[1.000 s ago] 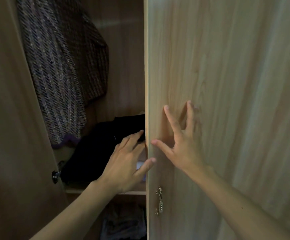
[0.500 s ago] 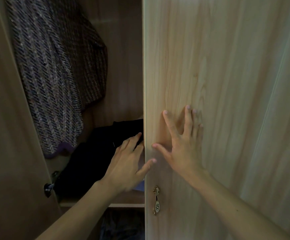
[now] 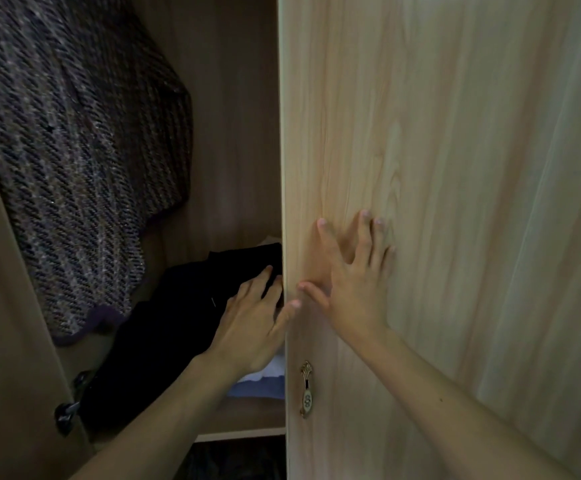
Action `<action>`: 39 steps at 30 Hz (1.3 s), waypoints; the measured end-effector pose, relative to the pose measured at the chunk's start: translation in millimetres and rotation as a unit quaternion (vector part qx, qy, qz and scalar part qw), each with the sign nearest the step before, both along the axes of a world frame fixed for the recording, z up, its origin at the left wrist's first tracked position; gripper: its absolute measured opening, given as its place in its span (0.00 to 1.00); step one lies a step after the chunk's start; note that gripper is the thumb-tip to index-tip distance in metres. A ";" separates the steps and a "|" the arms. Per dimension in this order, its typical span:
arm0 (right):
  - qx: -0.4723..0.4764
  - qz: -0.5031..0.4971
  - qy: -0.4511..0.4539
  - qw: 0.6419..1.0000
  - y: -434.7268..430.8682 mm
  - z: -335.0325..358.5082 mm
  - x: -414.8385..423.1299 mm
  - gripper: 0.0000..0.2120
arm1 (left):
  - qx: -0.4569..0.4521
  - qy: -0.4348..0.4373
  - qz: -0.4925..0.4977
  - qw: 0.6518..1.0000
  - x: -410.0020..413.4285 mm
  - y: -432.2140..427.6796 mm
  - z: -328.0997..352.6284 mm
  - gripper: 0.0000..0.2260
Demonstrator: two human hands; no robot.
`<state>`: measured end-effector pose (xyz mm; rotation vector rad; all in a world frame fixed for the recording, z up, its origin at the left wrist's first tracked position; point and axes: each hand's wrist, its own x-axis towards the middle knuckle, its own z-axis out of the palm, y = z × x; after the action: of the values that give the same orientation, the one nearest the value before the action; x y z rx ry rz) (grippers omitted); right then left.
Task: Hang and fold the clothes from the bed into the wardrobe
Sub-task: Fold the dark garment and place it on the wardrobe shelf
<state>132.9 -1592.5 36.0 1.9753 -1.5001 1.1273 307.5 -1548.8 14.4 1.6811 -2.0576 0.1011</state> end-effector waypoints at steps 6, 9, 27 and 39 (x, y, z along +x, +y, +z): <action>-0.016 -0.029 0.004 0.999 -16.3 -2.1 7.5 0.50 | 0.015 0.038 -0.016 0.999 5.9 -19.4 0.7 0.36; -0.030 -0.032 0.008 0.999 -21.7 -5.3 7.2 0.49 | 0.006 0.035 -0.028 0.999 5.6 -26.0 -0.8 0.35; 0.029 0.101 -0.023 0.994 3.5 4.9 -16.5 0.42 | 0.016 0.031 0.036 0.999 7.1 25.6 11.8 0.34; 0.037 0.408 -0.121 0.904 79.6 -11.9 29.2 0.30 | -0.070 0.004 0.102 0.992 24.0 132.0 23.8 0.30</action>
<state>162.1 -1512.9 24.1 2.6971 -0.7810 1.6973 331.5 -1416.8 38.2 1.7935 -1.8223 0.2978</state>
